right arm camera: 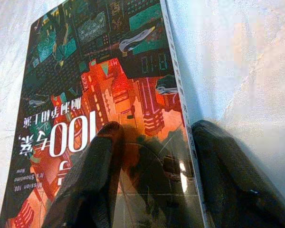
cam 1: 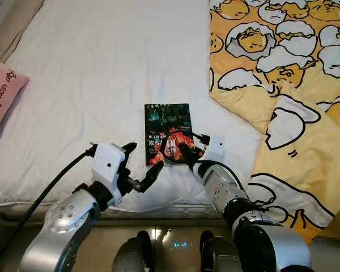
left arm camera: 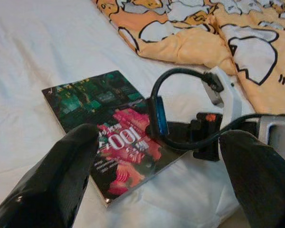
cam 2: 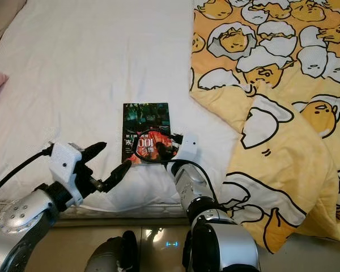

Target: Clean up the room

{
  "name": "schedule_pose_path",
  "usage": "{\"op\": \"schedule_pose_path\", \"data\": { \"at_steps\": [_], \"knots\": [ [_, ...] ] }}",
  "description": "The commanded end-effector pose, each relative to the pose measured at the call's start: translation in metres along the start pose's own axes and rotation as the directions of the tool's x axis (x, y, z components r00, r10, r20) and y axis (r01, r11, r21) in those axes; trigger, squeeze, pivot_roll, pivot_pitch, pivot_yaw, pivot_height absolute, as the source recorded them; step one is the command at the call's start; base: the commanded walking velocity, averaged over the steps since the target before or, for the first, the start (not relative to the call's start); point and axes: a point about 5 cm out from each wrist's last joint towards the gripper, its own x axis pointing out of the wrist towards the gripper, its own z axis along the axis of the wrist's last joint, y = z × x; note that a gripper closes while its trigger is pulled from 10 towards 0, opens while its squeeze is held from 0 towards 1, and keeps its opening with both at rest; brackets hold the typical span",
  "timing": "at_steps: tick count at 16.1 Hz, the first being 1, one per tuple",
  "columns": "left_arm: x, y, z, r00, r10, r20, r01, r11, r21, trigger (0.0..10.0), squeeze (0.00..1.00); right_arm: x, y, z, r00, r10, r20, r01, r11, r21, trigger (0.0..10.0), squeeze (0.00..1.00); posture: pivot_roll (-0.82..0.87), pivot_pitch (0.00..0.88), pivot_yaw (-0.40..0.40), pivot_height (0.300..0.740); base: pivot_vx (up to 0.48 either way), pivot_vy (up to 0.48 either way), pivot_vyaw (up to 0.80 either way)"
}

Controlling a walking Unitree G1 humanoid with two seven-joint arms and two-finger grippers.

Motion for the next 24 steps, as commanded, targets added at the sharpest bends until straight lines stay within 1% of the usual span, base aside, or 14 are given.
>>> {"op": "schedule_pose_path", "data": {
  "at_steps": [1,4,8,10,12,13,14,17,19,20,21,22,23,24],
  "knots": [
    [0.0,0.0,-0.003,1.0,0.006,-0.01,-0.006,1.0,0.005,10.0,0.0,0.0,0.026,-0.035,0.988,0.069,-0.136,-0.061,0.996,0.058,0.0,0.0,0.14,0.246,0.044,0.74,0.0,0.0,0.0],
    [0.009,0.001,-0.004,1.0,0.004,0.005,-0.004,1.0,-0.012,10.0,0.0,0.002,0.031,-0.029,0.988,0.105,-0.117,-0.102,0.994,0.03,0.0,0.0,0.11,0.232,0.033,0.74,0.0,0.0,0.0],
    [0.02,0.001,-0.006,1.0,0.003,0.02,-0.002,0.999,-0.039,10.0,0.0,0.006,0.042,-0.011,0.984,0.174,-0.026,-0.174,0.985,0.004,0.0,0.0,0.06,0.21,0.039,0.74,0.0,0.0,0.0],
    [0.029,0.001,-0.007,1.0,-0.009,0.029,0.01,0.999,-0.043,10.0,0.0,0.008,0.045,0.001,0.982,0.186,0.025,-0.186,0.983,0.011,0.0,0.0,0.03,0.183,0.039,0.74,0.0,0.0,0.0],
    [0.037,0.005,-0.007,0.999,0.003,0.043,-0.001,0.999,-0.051,10.0,0.0,0.01,0.048,0.018,0.975,0.2,0.092,-0.198,0.98,-0.034,0.0,0.0,0.02,0.154,0.039,0.74,0.0,0.0,0.0],
    [0.038,0.006,-0.007,0.999,0.008,0.046,-0.006,0.998,-0.056,10.0,0.0,0.01,0.048,0.022,0.973,0.203,0.105,-0.199,0.979,-0.052,0.0,0.0,0.02,0.149,0.039,0.74,0.0,0.0,0.0],
    [0.043,0.014,-0.007,0.997,0.053,0.061,-0.047,0.994,-0.1,10.0,0.0,0.01,0.043,0.037,0.968,0.196,0.154,-0.181,0.978,-0.105,0.0,0.0,0.01,0.116,0.043,0.74,0.0,0.0,0.0],
    [0.047,0.024,-0.007,0.993,0.092,0.068,-0.084,0.99,-0.113,10.0,0.0,0.009,0.033,0.044,0.971,0.17,0.169,-0.143,0.976,-0.164,0.0,0.0,0.01,0.079,0.048,0.74,0.0,0.0,0.0],
    [0.048,0.041,-0.012,0.975,0.221,0.038,-0.216,0.971,-0.103,10.0,0.0,0.007,0.021,0.038,0.985,0.106,0.139,-0.079,0.979,-0.188,0.0,0.0,0.01,0.064,0.053,0.74,0.0,0.0,0.0],
    [0.047,0.048,-0.014,0.961,0.275,0.031,-0.27,0.955,-0.124,10.0,0.0,0.006,0.016,0.04,0.986,0.079,0.146,-0.042,0.969,-0.242,0.0,0.0,0.01,0.054,0.053,0.74,0.0,0.0,0.0],
    [0.044,0.063,-0.021,0.917,0.4,0.01,-0.389,0.898,-0.207,10.0,0.0,0.003,0.007,0.052,0.977,0.022,0.212,0.05,0.943,-0.329,0.0,0.0,0.0,0.036,0.058,0.74,0.0,0.0,0.0],
    [0.042,0.069,-0.025,0.89,0.456,-0.004,-0.443,0.861,-0.249,10.0,0.0,0.001,0.002,0.059,0.967,0.001,0.256,0.097,0.925,-0.367,0.0,0.0,-0.02,0.026,0.063,0.74,0.0,0.0,0.0],
    [0.041,0.072,-0.028,0.873,0.488,-0.015,-0.473,0.837,-0.274,10.0,0.0,0.0,-0.001,0.064,0.959,-0.011,0.284,0.125,0.914,-0.385,0.0,0.0,-0.02,0.026,0.063,0.74,0.0,0.0,0.0],
    [0.041,0.077,-0.035,0.842,0.539,-0.029,-0.524,0.803,-0.283,10.0,0.0,-0.008,-0.011,0.072,0.939,-0.016,0.344,0.169,0.893,-0.417,0.0,0.0,-0.04,0.0,0.056,0.74,0.0,0.0,0.0]
  ]
}}
